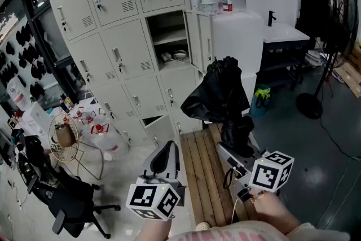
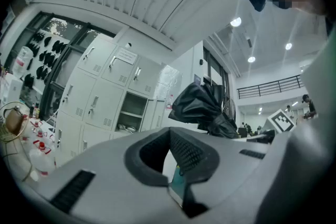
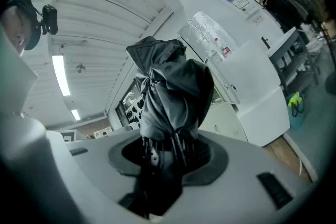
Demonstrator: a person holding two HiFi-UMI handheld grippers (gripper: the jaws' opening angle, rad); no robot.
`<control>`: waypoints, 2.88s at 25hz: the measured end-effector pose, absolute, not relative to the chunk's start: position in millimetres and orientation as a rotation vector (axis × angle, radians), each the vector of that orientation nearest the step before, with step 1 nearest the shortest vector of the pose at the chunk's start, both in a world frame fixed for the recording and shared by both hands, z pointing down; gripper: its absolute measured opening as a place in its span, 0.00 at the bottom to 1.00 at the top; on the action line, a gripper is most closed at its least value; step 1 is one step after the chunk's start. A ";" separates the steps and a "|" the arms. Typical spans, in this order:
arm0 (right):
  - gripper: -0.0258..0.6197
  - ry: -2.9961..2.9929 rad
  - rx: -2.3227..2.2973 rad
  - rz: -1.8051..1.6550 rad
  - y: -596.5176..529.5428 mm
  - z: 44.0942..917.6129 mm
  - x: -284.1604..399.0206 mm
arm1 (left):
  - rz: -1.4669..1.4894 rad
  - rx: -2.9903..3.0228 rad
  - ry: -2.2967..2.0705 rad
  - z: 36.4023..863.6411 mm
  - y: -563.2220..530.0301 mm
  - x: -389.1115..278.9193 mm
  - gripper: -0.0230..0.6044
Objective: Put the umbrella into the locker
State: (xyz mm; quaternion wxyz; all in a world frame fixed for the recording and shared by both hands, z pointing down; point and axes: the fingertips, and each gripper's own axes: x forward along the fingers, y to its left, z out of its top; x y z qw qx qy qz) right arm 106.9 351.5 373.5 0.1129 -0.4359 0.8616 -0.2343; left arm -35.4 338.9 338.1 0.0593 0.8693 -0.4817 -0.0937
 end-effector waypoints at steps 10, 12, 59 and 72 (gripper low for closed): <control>0.30 2.469 -1.280 -0.744 313.3 385.2 86.0 | -0.322 2.659 -1.431 333.2 298.5 -61.5 0.04; 0.30 2.474 -1.296 -0.743 308.2 389.6 86.2 | -0.325 2.651 -1.424 337.9 292.2 -62.0 0.04; 0.30 2.716 -1.147 -0.865 -49.6 430.1 116.4 | -0.442 2.443 -1.570 356.5 -49.6 -23.2 0.04; 0.30 2.653 -1.193 -0.886 -160.7 418.3 93.2 | -0.462 2.514 -1.490 334.2 -166.8 -39.8 0.04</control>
